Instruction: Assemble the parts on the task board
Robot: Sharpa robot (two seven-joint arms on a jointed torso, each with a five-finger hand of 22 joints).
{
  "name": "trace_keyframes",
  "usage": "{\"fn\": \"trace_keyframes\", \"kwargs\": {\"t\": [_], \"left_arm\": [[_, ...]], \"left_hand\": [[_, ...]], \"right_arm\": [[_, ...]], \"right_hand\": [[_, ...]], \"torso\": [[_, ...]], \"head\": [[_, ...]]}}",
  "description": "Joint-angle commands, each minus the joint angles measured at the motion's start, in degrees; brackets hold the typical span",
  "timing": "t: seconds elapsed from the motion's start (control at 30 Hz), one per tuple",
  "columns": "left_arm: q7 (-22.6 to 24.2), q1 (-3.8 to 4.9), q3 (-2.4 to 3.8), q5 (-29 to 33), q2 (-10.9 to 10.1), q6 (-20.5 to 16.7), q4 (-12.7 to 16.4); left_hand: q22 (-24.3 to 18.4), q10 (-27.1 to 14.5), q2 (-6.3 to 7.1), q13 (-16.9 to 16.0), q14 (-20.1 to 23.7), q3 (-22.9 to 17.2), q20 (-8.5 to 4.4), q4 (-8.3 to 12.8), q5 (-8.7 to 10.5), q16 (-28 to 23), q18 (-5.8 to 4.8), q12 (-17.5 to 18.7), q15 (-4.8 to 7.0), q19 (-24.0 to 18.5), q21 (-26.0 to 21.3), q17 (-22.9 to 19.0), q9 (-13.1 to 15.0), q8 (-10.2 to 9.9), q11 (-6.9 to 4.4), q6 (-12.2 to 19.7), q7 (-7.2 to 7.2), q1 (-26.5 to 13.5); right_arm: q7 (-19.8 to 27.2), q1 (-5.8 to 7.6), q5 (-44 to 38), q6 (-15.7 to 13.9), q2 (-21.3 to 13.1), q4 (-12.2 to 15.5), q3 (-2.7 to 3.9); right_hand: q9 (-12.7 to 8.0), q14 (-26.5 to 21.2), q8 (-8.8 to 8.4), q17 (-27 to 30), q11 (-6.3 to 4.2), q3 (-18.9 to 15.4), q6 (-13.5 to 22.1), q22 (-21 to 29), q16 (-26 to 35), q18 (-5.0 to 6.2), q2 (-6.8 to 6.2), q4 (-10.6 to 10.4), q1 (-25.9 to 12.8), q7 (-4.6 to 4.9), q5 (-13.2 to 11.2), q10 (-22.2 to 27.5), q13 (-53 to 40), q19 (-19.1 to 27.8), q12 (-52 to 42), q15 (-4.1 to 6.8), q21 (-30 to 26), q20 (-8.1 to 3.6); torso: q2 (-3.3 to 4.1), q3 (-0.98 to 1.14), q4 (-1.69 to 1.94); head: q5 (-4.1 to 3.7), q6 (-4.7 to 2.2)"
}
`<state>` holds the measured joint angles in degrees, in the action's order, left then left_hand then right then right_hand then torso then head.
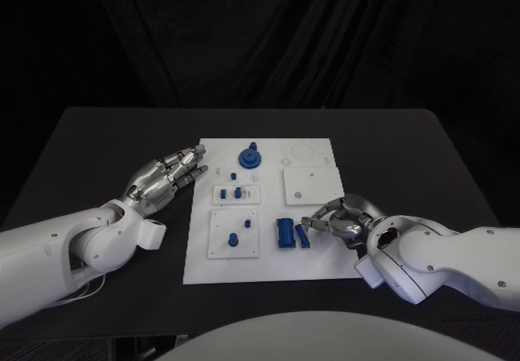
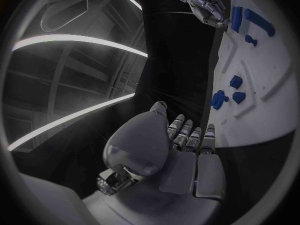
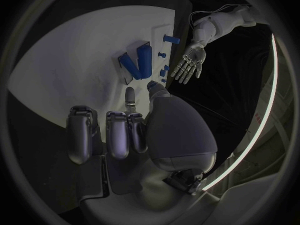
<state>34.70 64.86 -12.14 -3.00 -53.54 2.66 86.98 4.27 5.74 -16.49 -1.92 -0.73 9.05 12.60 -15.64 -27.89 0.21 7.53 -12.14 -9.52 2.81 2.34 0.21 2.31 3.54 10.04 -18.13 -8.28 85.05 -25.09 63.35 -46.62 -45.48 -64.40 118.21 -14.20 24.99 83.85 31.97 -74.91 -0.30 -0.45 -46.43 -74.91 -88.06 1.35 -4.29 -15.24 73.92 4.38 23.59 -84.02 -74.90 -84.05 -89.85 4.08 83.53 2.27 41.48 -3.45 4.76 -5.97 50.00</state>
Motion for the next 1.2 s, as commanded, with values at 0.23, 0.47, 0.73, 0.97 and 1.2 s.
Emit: {"fn": "trace_keyframes", "kwargs": {"t": [0.23,0.47,0.73,0.97,1.2], "left_arm": [[0.4,-0.17,0.05,-0.1,0.2,0.8,0.0],[0.3,-0.21,0.05,-0.1,0.2,0.8,-0.1],[0.3,-0.24,0.05,-0.1,0.1,0.8,0.0],[0.2,-0.24,0.05,-0.1,0.2,0.8,0.1],[0.2,-0.25,0.05,-0.1,0.2,0.9,0.1]], "left_hand": [[0.1,-0.2,0.06,0.0,0.0,-0.5,0.29,0.2,-0.45,0.1,-0.48,0.4,-0.37,0.1,0.3,0.0,-0.1,-0.2,0.4,0.3,-3.04,0.7],[0.1,-0.2,0.05,0.0,0.0,-0.6,0.31,0.3,-0.59,0.1,-0.48,0.4,-0.39,0.1,0.3,0.0,-0.1,-0.2,0.41,0.2,-3.06,0.9],[0.1,-0.1,0.11,0.0,0.0,-1.0,0.35,0.7,-1.05,0.1,-0.46,0.4,-0.41,0.2,0.3,0.0,0.0,-0.2,0.41,0.1,-3.07,1.4],[0.1,-0.1,0.13,0.0,0.0,-1.0,0.36,0.7,-1.14,0.1,-0.45,0.4,-0.4,0.2,0.3,0.0,0.0,-0.2,0.41,0.1,-3.07,1.5],[0.1,-0.1,0.14,0.0,0.0,-1.1,0.36,0.8,-1.21,0.1,-0.45,0.4,-0.41,0.2,0.3,0.0,0.0,-0.2,0.41,0.1,-3.07,1.5]], "right_arm": [[1.4,-0.11,-23.2,-3.3,-0.9,0.2,-0.01],[4.3,-0.14,-30.0,-0.8,-0.2,-0.6,-0.01],[2.6,-0.76,-33.2,2.8,1.0,-1.4,-0.01],[1.7,-1.38,-33.7,3.9,1.9,-1.9,-0.01],[1.2,-2.14,-33.8,4.7,2.7,-2.4,-0.01]], "right_hand": [[2.7,4.9,5.37,-8.3,-0.19,-0.7,1.7,-12.7,0.2,0.48,0.33,1.1,3.8,-0.62,3.8,-6.0,-15.1,-2.6,-0.2,0.01,-0.1,0.07],[3.3,4.9,7.11,-8.6,-0.06,-0.3,4.2,-12.3,0.1,0.73,0.46,2.3,7.4,-0.35,4.5,-6.0,-15.1,-2.0,-0.2,-0.03,-1.2,0.0],[3.0,4.9,7.98,-8.4,0.56,-2.0,6.1,-12.4,0.1,0.68,0.08,-0.1,6.1,0.29,0.9,-6.0,-15.1,-2.0,-0.2,-0.63,-1.1,0.55],[3.2,4.9,9.15,-8.3,0.52,-2.8,6.3,-12.4,0.1,0.7,-0.08,-1.2,5.5,0.22,-1.5,-6.0,-15.1,-2.0,-0.2,-0.6,-1.2,0.59],[3.3,4.9,9.85,-8.3,0.45,-3.1,6.3,-12.3,0.1,0.72,-0.1,-1.3,5.5,0.11,-2.4,-6.0,-15.1,-2.0,-0.2,-0.55,-1.2,0.57]], "torso": [[-0.02,-0.04,-0.03],[-0.02,-0.05,0.01],[0.03,-0.05,0.04],[0.12,-0.01,0.06],[0.16,-0.06,0.09]], "head": [[0.02,0.0],[0.04,0.0],[0.08,0.0],[-0.01,0.0],[-0.02,0.0]]}}
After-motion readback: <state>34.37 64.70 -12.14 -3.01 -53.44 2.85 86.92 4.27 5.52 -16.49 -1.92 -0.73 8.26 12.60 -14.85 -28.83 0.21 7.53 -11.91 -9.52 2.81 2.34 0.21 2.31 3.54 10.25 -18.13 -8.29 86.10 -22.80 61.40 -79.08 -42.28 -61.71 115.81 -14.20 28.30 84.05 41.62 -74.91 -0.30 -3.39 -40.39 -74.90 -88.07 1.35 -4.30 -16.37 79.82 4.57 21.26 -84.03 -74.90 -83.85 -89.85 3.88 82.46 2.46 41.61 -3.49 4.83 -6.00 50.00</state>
